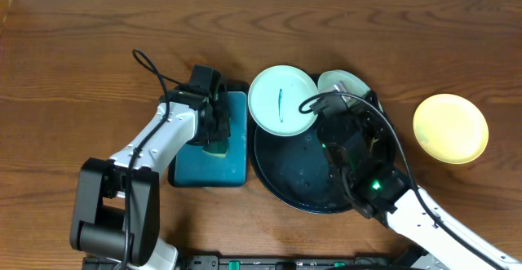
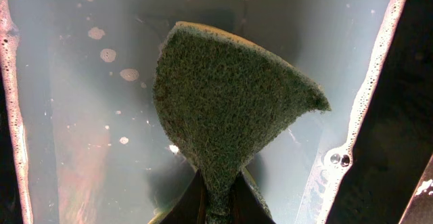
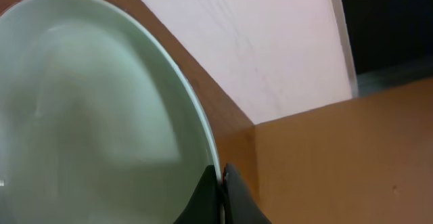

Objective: Clean dirty plates on tray and stack at the side
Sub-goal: 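Lift the pale green plate with right gripper and carry it right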

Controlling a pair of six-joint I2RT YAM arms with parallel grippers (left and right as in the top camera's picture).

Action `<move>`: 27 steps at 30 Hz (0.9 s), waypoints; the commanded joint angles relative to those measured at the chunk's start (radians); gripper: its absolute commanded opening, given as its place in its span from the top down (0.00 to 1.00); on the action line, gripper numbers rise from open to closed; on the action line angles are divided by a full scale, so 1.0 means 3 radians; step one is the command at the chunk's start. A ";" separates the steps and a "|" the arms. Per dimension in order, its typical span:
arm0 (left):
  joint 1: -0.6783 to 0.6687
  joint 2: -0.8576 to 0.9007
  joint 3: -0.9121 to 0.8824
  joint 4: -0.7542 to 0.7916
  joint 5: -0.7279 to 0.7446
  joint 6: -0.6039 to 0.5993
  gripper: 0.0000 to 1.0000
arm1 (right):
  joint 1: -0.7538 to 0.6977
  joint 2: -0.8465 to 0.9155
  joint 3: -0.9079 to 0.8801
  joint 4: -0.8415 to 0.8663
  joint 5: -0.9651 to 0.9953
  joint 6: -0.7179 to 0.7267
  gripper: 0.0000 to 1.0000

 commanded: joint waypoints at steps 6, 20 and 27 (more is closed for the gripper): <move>0.0014 0.0003 -0.0024 -0.0032 -0.0039 0.0031 0.92 | -0.0759 0.0018 0.0078 -0.0863 -0.0982 0.2518 0.99; 0.0014 0.0003 -0.0024 -0.0046 -0.0039 0.0029 0.92 | -0.3127 0.0041 0.0078 -0.1237 -0.3599 0.3447 0.99; 0.0014 0.0003 -0.0024 -0.0046 -0.0039 0.0031 0.92 | -0.3913 0.0346 0.0078 -0.1260 -0.3665 0.3655 0.99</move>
